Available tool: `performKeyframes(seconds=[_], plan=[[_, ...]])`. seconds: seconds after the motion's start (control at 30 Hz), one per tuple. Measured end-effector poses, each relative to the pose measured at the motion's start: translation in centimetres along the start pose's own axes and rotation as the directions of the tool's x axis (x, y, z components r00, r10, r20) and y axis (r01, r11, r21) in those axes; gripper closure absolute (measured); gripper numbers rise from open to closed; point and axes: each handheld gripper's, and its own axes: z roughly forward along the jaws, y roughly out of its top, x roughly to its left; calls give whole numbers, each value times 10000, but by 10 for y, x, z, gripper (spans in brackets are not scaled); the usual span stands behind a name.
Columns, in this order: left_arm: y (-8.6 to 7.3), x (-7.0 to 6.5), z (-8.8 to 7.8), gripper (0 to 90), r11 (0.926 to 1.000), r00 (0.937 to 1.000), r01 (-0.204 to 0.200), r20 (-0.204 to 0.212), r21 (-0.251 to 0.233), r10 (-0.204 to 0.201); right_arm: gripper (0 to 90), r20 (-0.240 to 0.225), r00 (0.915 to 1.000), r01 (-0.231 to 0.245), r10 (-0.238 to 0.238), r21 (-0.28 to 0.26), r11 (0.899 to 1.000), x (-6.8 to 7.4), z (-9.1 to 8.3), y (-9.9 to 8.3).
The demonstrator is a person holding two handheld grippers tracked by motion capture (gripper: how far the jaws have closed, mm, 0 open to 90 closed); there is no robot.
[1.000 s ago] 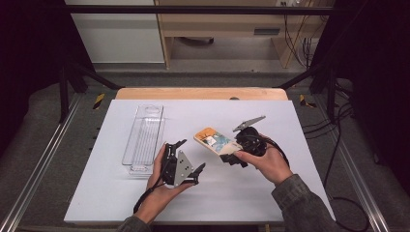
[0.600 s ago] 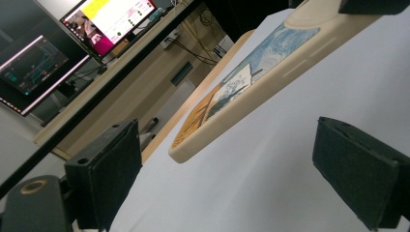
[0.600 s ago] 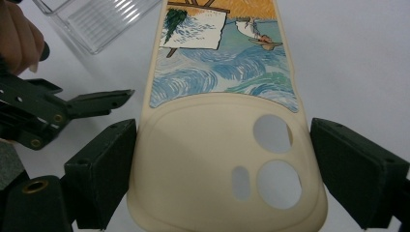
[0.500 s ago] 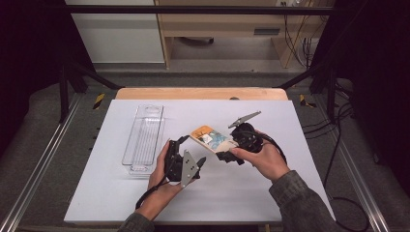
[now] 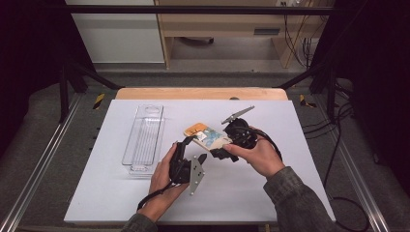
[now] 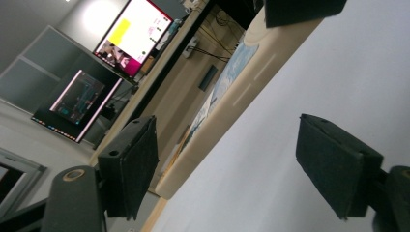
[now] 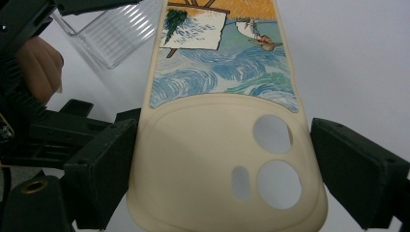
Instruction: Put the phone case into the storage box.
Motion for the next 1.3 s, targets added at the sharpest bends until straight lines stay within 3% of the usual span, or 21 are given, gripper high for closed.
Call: performKeyframes(seconds=[0.3,0.6,0.7,1.3], plan=[[4,0,-3,326,9981,9975,-505,-507,-343,487,119,18,10000,-36,36,49,10000,4,0,10],[3,3,-1,422,9976,9945,-606,-871,-320,576,118,-87,9995,-309,310,142,9994,0,1,15],[1,3,0,448,9977,9945,-622,-863,-269,597,118,-273,9976,-631,633,106,9980,-2,2,17],[6,3,3,564,9942,9903,-975,-1038,-445,924,117,-244,9965,-798,803,214,9966,-5,6,21]])
